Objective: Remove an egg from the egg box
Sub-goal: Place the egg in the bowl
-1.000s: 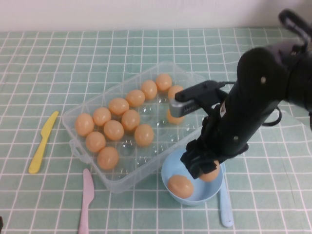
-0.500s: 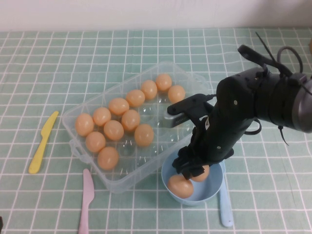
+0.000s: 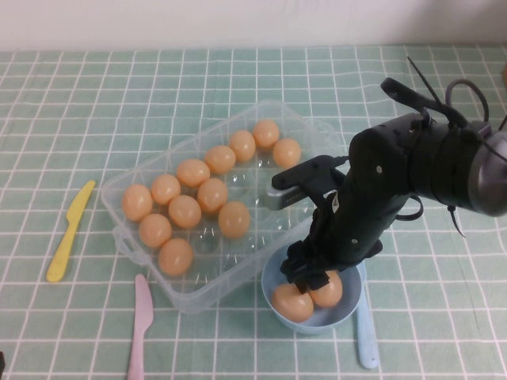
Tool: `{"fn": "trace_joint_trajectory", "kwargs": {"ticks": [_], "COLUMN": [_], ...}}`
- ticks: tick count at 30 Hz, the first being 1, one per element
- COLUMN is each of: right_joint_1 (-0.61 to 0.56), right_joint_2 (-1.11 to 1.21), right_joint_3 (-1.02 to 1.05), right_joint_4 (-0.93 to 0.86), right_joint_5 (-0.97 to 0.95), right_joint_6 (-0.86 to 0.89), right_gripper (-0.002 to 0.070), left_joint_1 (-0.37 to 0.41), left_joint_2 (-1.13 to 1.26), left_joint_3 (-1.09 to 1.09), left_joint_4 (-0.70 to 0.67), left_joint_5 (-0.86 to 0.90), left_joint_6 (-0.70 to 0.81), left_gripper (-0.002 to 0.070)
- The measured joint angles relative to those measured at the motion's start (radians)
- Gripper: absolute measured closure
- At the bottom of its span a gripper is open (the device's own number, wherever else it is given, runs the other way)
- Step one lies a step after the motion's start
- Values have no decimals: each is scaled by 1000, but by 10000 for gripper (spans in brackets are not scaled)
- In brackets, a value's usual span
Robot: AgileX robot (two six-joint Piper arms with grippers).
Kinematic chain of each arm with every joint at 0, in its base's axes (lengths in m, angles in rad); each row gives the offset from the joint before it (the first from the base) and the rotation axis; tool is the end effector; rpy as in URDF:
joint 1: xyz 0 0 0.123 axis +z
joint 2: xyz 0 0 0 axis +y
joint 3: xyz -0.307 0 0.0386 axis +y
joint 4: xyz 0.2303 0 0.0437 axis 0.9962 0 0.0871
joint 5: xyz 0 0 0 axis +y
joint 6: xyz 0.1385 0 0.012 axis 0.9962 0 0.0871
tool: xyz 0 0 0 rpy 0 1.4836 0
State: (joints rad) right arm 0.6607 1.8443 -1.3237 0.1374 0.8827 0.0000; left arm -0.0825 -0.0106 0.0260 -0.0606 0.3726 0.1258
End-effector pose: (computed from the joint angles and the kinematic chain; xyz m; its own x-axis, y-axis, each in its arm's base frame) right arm 0.2886 0.2430 0.1979 -0.8155 -0.5237 -0.2465 -0.5625 0.8174 0.1243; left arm 0.0558 -0.0077 0.1573 -0.2868 0.0932 -0.9534 0.1235 0.9905 0.0597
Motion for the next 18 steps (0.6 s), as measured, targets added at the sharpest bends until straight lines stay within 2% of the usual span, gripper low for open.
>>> {"fn": "trace_joint_trajectory", "kwargs": {"ticks": [8, 12, 15, 18], "right_joint_1": [0, 0, 0, 0], "right_joint_2": [-11, -78, -176, -270], "right_joint_3": [0, 2, 2, 5], "right_joint_4": [0, 0, 5, 7], "right_joint_5": [55, 131, 212, 281], "right_joint_6": [0, 0, 17, 30], "right_gripper": [187, 212, 311, 493], "left_joint_1": [0, 0, 0, 0], "left_joint_2": [0, 0, 0, 0], "left_joint_3": [0, 0, 0, 0], "left_joint_4": [0, 0, 0, 0], "left_joint_5": [0, 0, 0, 0], "left_joint_6": [0, 0, 0, 0], "left_gripper": [675, 675, 675, 675]}}
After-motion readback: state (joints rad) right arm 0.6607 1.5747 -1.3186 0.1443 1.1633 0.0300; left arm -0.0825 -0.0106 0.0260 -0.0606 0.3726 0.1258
